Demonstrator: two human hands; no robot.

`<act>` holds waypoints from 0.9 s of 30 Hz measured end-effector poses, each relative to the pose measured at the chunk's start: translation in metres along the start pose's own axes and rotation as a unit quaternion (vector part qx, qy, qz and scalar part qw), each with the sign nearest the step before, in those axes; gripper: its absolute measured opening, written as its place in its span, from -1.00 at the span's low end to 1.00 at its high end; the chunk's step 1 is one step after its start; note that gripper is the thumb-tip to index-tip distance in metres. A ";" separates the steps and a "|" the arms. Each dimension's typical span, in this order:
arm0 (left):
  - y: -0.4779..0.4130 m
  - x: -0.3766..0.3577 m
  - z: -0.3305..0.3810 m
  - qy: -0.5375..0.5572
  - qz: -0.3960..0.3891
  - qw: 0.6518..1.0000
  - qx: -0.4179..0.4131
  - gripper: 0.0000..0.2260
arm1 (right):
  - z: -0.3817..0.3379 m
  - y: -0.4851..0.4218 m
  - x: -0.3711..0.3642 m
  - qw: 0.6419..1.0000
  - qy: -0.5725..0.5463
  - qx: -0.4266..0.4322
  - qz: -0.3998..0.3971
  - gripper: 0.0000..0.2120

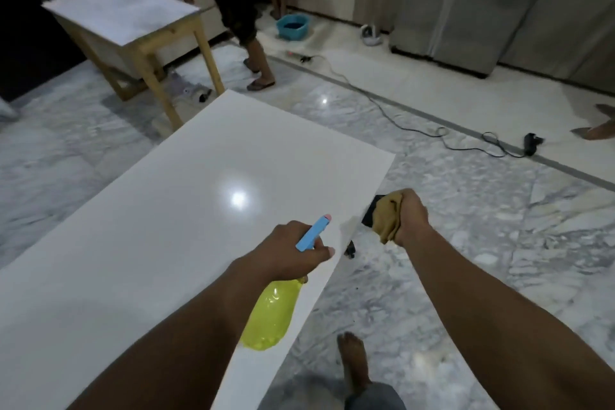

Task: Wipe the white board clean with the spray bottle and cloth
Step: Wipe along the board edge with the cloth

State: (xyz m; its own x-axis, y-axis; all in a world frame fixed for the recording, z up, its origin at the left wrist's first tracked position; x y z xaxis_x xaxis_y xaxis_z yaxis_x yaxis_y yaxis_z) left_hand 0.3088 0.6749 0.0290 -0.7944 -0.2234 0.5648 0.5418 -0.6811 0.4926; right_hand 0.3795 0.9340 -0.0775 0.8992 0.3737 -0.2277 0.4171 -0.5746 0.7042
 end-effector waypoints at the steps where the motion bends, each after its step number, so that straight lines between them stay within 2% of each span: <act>1: -0.013 0.003 0.001 0.010 0.006 1.000 0.014 -0.73 | -0.013 -0.021 -0.006 0.999 0.020 0.013 0.023 -0.68; 4: -0.052 0.011 0.008 0.007 0.020 0.999 0.046 -0.73 | -0.052 -0.076 -0.023 0.988 0.082 0.077 0.107 -0.78; 6: -0.082 0.015 0.017 -0.004 0.019 0.998 0.055 -0.73 | -0.067 -0.119 -0.033 0.973 0.130 0.127 0.139 -0.66; 8: -0.105 0.016 0.023 -0.011 0.014 0.998 0.055 -0.74 | -0.071 -0.151 -0.047 0.960 0.178 0.171 0.136 -0.58; 11: -0.136 0.014 0.027 0.005 0.006 0.998 0.057 -0.74 | -0.059 -0.193 -0.066 0.938 0.283 0.183 0.086 -0.41; 14: -0.152 0.011 0.026 0.015 0.018 0.998 0.066 -0.73 | -0.030 -0.217 -0.075 0.908 0.346 0.215 0.097 -0.30; 20: -0.147 0.011 0.009 0.038 0.023 0.993 0.107 -0.73 | -0.007 -0.225 -0.075 0.839 0.444 0.274 0.154 -0.40; 27: -0.089 0.014 -0.021 0.020 0.060 0.991 0.120 -0.73 | 0.041 -0.178 -0.071 0.817 0.468 0.300 0.153 -0.46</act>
State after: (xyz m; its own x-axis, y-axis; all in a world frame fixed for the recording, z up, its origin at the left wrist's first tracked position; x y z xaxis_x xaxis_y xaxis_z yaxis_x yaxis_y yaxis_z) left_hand 0.2437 0.7178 -0.0216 -0.7275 -0.3238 0.6049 0.6794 -0.4630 0.5693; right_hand 0.2468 0.9799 -0.2137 0.5952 0.3781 0.7091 0.4345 -0.8937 0.1117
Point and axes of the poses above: each hand's wrist, its own y-axis away from the middle knuckle, its own x-axis out of the back of the hand, z = x × y, the point moved 1 cm from there along -y, towards the middle knuckle, and after that the axes turned 2 degrees about -z, right-handed, at the moved point
